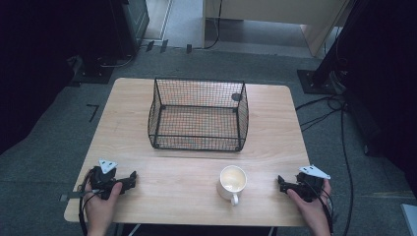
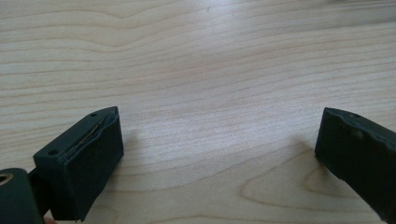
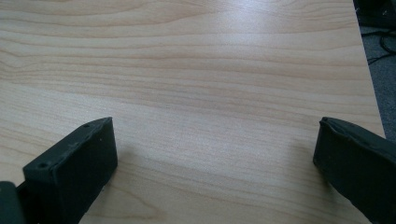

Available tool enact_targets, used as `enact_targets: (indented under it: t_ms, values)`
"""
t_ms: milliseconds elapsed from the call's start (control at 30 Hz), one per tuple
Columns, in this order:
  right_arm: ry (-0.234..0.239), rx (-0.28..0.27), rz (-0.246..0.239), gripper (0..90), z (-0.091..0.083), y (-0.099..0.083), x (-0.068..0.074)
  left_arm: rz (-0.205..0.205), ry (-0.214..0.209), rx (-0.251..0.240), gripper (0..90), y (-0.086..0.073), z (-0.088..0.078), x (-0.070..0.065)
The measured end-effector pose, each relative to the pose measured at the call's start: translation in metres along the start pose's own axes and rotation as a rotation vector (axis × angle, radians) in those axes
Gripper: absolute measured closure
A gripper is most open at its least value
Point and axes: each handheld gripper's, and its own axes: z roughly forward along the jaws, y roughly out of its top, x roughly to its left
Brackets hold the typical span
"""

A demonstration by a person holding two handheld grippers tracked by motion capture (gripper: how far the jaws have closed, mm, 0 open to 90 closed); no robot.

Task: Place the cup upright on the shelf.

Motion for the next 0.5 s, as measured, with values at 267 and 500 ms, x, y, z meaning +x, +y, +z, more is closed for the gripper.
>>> enact_targets:
  t_ms: [267, 500]
  values:
    - [-0.014, 0.016, -0.004, 0.0, -0.0033, -0.0008, 0.0041, -0.001, 0.0, 0.0, 1.5, 0.0, 0.0, -0.0001]
    - [-0.021, 0.018, -0.004, 0.0, -0.0061, 0.001, 0.0072, 0.003, -0.001, 0.001, 1.5, 0.0007, 0.0005, -0.002]
